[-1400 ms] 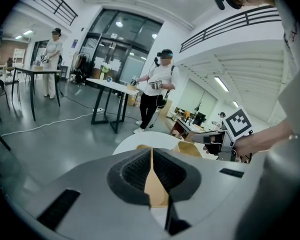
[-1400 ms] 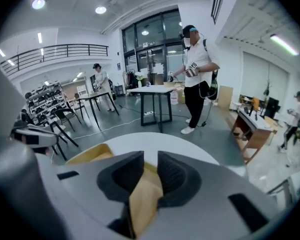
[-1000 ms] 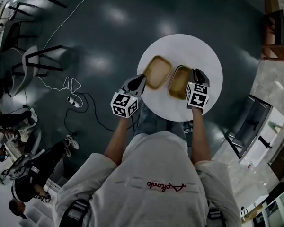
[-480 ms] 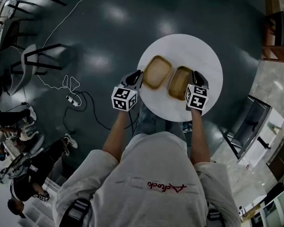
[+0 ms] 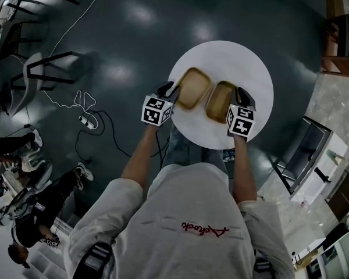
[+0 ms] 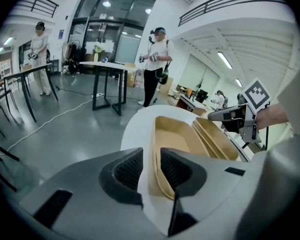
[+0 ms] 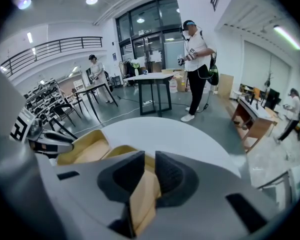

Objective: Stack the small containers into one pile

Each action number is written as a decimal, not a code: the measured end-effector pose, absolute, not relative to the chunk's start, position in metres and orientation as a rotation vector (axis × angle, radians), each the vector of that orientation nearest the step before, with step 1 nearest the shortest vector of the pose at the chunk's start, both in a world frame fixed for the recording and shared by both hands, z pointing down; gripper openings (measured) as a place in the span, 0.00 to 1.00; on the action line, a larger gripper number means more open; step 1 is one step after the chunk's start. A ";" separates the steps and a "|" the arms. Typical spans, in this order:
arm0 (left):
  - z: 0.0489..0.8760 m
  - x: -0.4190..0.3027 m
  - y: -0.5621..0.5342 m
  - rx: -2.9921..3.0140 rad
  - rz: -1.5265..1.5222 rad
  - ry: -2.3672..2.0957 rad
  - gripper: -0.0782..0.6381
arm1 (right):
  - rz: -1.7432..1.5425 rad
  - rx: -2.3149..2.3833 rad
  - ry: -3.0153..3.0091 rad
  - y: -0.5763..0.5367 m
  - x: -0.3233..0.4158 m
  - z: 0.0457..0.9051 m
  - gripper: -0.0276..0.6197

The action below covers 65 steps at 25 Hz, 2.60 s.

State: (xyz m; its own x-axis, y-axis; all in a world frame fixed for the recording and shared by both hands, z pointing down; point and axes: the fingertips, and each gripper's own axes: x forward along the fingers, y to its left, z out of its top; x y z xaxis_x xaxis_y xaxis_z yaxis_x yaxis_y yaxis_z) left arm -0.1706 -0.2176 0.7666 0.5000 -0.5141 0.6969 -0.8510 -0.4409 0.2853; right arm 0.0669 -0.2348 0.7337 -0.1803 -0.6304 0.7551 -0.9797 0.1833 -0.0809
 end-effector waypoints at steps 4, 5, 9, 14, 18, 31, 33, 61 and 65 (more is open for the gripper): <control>0.780 -0.170 -0.213 2.097 0.776 -1.069 0.17 | 0.783 1.510 -1.880 -0.233 0.067 0.735 0.16; 0.780 -0.170 -0.212 2.091 0.781 -1.066 0.15 | 0.781 1.509 -1.881 -0.233 0.066 0.735 0.16; 0.773 -0.172 -0.214 2.081 0.751 -1.094 0.14 | 0.781 1.509 -1.885 -0.234 0.066 0.735 0.16; 0.750 -0.180 -0.216 2.082 0.677 -1.154 0.14 | 0.781 1.513 -1.893 -0.232 0.065 0.730 0.16; 0.721 -0.178 -0.213 2.082 0.589 -1.208 0.14 | 0.765 1.526 -1.907 -0.227 0.068 0.720 0.16; 0.682 -0.105 -0.197 2.100 0.499 -1.171 0.14 | 0.738 1.620 -1.918 -0.212 0.112 0.683 0.16; 0.684 -0.090 -0.194 2.098 0.512 -1.163 0.14 | 0.741 1.634 -1.909 -0.207 0.124 0.681 0.16; 0.731 -0.024 -0.157 1.941 0.608 -1.223 0.23 | 0.782 1.648 -1.883 -0.184 0.206 0.694 0.16; 0.729 -0.023 -0.154 1.952 0.594 -1.218 0.31 | 0.782 1.642 -1.895 -0.181 0.203 0.693 0.16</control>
State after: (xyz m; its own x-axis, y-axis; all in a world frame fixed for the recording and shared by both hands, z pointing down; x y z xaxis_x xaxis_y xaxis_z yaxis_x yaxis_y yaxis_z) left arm -0.0229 -0.1540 0.7294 0.4405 -0.5514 0.7085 -0.8977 -0.2688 0.3490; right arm 0.2035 -0.1815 0.6931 -0.1392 -0.6969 0.7035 -0.9902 0.1031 -0.0938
